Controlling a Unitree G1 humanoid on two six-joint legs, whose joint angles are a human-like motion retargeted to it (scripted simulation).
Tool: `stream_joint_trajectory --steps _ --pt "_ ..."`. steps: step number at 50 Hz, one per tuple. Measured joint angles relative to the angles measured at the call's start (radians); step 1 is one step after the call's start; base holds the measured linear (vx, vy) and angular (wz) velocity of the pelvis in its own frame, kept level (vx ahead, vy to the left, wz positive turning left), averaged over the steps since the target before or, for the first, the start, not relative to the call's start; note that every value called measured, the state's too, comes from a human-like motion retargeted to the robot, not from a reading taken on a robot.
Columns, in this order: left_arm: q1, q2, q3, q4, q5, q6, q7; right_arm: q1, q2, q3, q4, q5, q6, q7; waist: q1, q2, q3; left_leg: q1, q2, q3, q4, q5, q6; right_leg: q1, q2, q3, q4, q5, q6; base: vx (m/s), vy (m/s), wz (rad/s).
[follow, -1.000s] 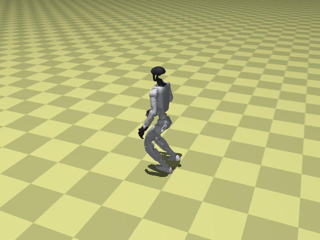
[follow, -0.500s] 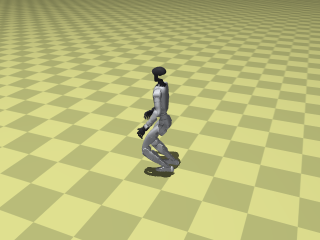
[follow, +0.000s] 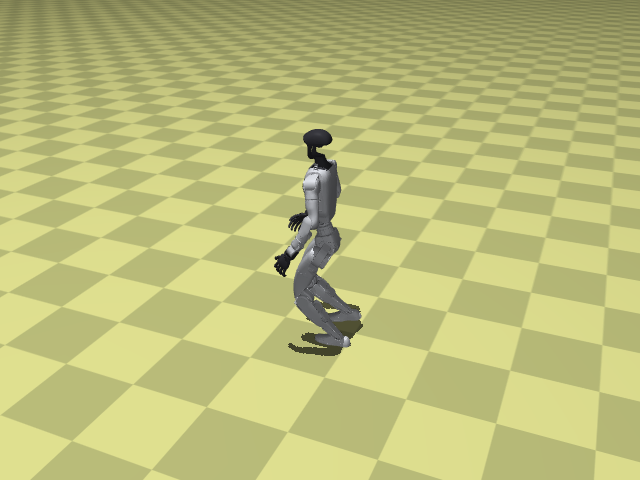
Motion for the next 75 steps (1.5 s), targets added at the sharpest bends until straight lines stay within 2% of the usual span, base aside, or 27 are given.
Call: stream_joint_trajectory --steps 2,5,7,10,13,14,17,20,22,25,28,30,33,35,38,42,45,47,50,52,55,58,63,67,70,75 --pt "0.011 -0.004 0.013 -0.001 -0.015 -0.002 -0.013 0.007 -0.004 -0.006 0.024 0.006 0.004 0.013 0.007 0.01 -0.023 0.019 0.031 -0.004 -0.064 0.135 -0.028 0.027 0.034 -0.003 -0.113 0.075 -0.003 0.1 -0.05 -0.08" --pt "0.018 0.002 0.025 0.001 -0.034 -0.006 -0.03 0.02 -0.01 -0.019 0.048 0.021 0.003 0.041 0.021 0.014 -0.054 0.004 0.059 -0.015 -0.094 0.22 -0.057 0.042 0.072 -0.007 -0.22 0.156 0.006 0.03 -0.05 0.06" --pt "0.019 0.009 0.035 -0.004 -0.046 -0.006 -0.037 0.024 -0.01 -0.022 0.055 0.031 0.002 0.052 0.033 0.017 -0.062 -0.018 0.077 -0.019 -0.051 0.207 -0.064 0.047 0.095 -0.015 -0.24 0.166 0.003 -0.03 -0.06 -0.01" --pt "0.029 0.014 0.044 -0.011 -0.051 -0.008 -0.043 0.032 -0.016 -0.024 0.066 0.038 0.002 0.057 0.039 0.01 -0.061 -0.064 0.106 -0.003 0.084 0.113 -0.058 0.035 0.111 -0.027 -0.185 0.112 0.016 -0.1 -0.06 0.05" --pt "0.021 0.024 0.046 -0.01 -0.048 -0.001 -0.051 0.013 -0.017 -0.015 0.087 0.032 0.011 0.066 0.049 0.01 -0.049 -0.118 0.141 0.007 0.245 -0.052 -0.058 0.01 0.108 -0.062 -0.086 -0.052 0.017 -0.13 -0.05 0.0" --pt "0.013 0.024 0.044 -0.005 -0.043 0.003 -0.051 0.0 -0.016 -0.011 0.098 0.023 0.016 0.067 0.044 0.005 -0.045 -0.145 0.139 0.013 0.279 -0.07 -0.059 -0.01 0.087 -0.078 -0.045 -0.1 0.018 -0.18 -0.05 0.33" --pt "-0.017 0.012 0.037 0.03 -0.019 0.02 -0.035 -0.046 -0.004 0.007 0.144 -0.02 0.03 0.055 0.007 -0.016 -0.063 -0.255 0.12 0.041 0.336 -0.07 -0.055 -0.109 0.003 -0.113 0.054 -0.175 0.027 -0.19 -0.02 0.59" --pt "-0.057 -0.005 0.036 0.086 0.001 0.022 -0.025 -0.097 0.01 0.018 0.204 -0.049 0.031 0.031 -0.01 -0.017 -0.095 -0.337 0.118 0.052 0.33 -0.07 -0.045 -0.192 -0.017 -0.118 0.07 -0.175 0.027 -0.1 0.03 0.26" --pt "-0.049 -0.016 0.029 0.1 -0.002 0.01 -0.02 -0.087 0.016 0.015 0.222 -0.047 0.022 0.02 -0.016 -0.019 -0.087 -0.293 0.093 0.044 0.276 -0.07 -0.04 -0.158 -0.026 -0.11 0.054 -0.172 0.03 0.06 0.05 0.19" --pt "-0.014 -0.015 0.031 0.09 -0.027 -0.006 -0.014 -0.052 0.012 0.002 0.215 -0.023 0.012 0.013 0.0 -0.014 -0.059 -0.167 0.085 0.019 0.187 -0.07 -0.046 -0.047 0.028 -0.064 -0.046 -0.112 0.031 0.17 0.08 -0.36" --pt "0.014 -0.015 0.046 0.083 -0.06 -0.013 -0.01 -0.024 0.004 -0.009 0.205 0.001 0.013 0.017 0.044 0.026 -0.062 -0.08 0.155 0.016 0.076 0.041 -0.066 0.028 0.091 -0.059 -0.203 0.053 0.007 0.16 0.08 -0.79" --pt "0.028 -0.015 0.05 0.081 -0.08 -0.013 -0.011 -0.008 -0.002 -0.013 0.2 0.009 0.012 0.027 0.053 0.036 -0.08 -0.066 0.157 0.008 0.007 0.12 -0.077 0.031 0.096 -0.055 -0.262 0.125 -0.001 0.06 0.06 -0.36" --pt "0.037 -0.011 0.052 0.082 -0.096 -0.011 -0.01 0.003 -0.009 -0.017 0.197 0.019 0.004 0.042 0.056 0.037 -0.096 -0.062 0.14 -0.012 -0.019 0.152 -0.07 0.016 0.092 -0.049 -0.259 0.161 0.011 0.01 0.01 -0.06" --pt "0.043 -0.005 0.055 0.083 -0.098 -0.011 -0.007 0.01 -0.01 -0.019 0.19 0.025 -0.002 0.042 0.056 0.036 -0.094 -0.073 0.131 -0.022 0.019 0.111 -0.061 -0.001 0.086 -0.047 -0.212 0.133 0.012 -0.09 0.0 -0.13" --pt "0.042 0.001 0.055 0.093 -0.087 -0.008 -0.005 0.003 -0.005 -0.019 0.192 0.023 -0.001 0.045 0.049 0.024 -0.086 -0.108 0.121 -0.013 0.135 -0.041 -0.034 -0.032 0.053 -0.055 -0.091 0.006 0.038 -0.12 -0.02 0.1" --pt "0.005 -0.008 0.042 0.137 -0.039 0.007 0.02 -0.037 0.019 -0.004 0.225 -0.019 0.018 0.031 -0.029 -0.041 -0.105 -0.246 0.037 0.043 0.207 -0.07 -0.007 -0.16 -0.117 -0.074 0.088 -0.175 0.074 -0.2 -0.04 0.97" --pt "-0.05 -0.018 0.045 0.198 -0.021 0.017 0.025 -0.094 0.049 0.009 0.271 -0.039 0.027 0.018 -0.043 -0.053 -0.123 -0.315 0.051 0.075 0.211 -0.07 0.002 -0.234 -0.128 -0.067 0.093 -0.175 0.054 -0.1 -0.01 0.24" --pt "-0.045 -0.033 0.033 0.206 -0.018 0.01 0.016 -0.088 0.056 0.016 0.277 -0.038 0.025 0.023 -0.037 -0.05 -0.108 -0.263 0.049 0.067 0.178 -0.07 -0.001 -0.187 -0.113 -0.065 0.07 -0.174 0.048 0.05 -0.01 -0.09" --pt "-0.021 -0.034 0.02 0.194 -0.023 0.005 -0.009 -0.064 0.046 0.019 0.254 -0.018 0.023 0.045 -0.013 -0.037 -0.067 -0.124 0.063 0.041 0.117 -0.07 -0.011 -0.054 -0.043 -0.037 -0.03 -0.119 0.044 0.17 0.0 -0.5" --pt "-0.009 -0.032 0.019 0.184 -0.033 0.004 -0.029 -0.05 0.032 0.018 0.232 -0.001 0.024 0.065 0.016 -0.008 -0.06 -0.06 0.116 0.037 0.054 -0.023 -0.019 0.007 0.017 -0.037 -0.139 -0.02 0.024 0.15 0.02 -0.83" --pt "0.004 -0.023 0.016 0.169 -0.045 0.004 -0.055 -0.031 0.007 0.014 0.197 0.017 0.022 0.096 0.04 0.028 -0.075 -0.033 0.161 0.024 -0.02 0.074 -0.042 0.033 0.068 -0.043 -0.247 0.093 0.002 0.07 0.01 -0.51" --pt "0.007 -0.014 0.013 0.159 -0.045 0.004 -0.061 -0.018 -0.01 0.004 0.163 0.031 0.01 0.105 0.043 0.038 -0.089 -0.049 0.166 0.008 -0.023 0.093 -0.039 0.019 0.082 -0.045 -0.262 0.116 0.001 -0.02 -0.01 -0.02" --pt "-0.004 -0.007 0.018 0.155 -0.018 -0.002 -0.043 -0.012 -0.026 -0.015 0.15 0.04 -0.001 0.077 0.024 0.028 -0.087 -0.136 0.15 0.006 0.103 -0.059 -0.019 -0.054 0.054 -0.057 -0.135 -0.03 0.021 -0.12 -0.05 0.19" --pt "-0.034 -0.023 0.017 0.186 0.016 0.003 -0.007 -0.032 -0.007 -0.015 0.199 0.013 0.01 0.041 -0.04 -0.01 -0.114 -0.276 0.083 0.03 0.181 -0.07 -0.01 -0.186 -0.068 -0.079 0.028 -0.161 0.043 -0.2 -0.06 0.85" --pt "-0.056 -0.037 0.024 0.227 0.031 0.014 0.021 -0.053 0.021 -0.002 0.261 -0.015 0.022 0.018 -0.068 -0.02 -0.168 -0.405 0.074 0.052 0.247 -0.07 -0.008 -0.311 -0.107 -0.077 0.084 -0.175 0.039 -0.16 -0.01 0.4" --pt "-0.081 -0.051 0.031 0.292 0.039 0.032 0.037 -0.084 0.051 0.012 0.369 -0.039 0.039 0.007 -0.061 -0.015 -0.228 -0.537 0.1 0.064 0.324 -0.07 -0.006 -0.434 -0.103 -0.081 0.134 -0.175 0.024 -0.05 0.0 -0.02"
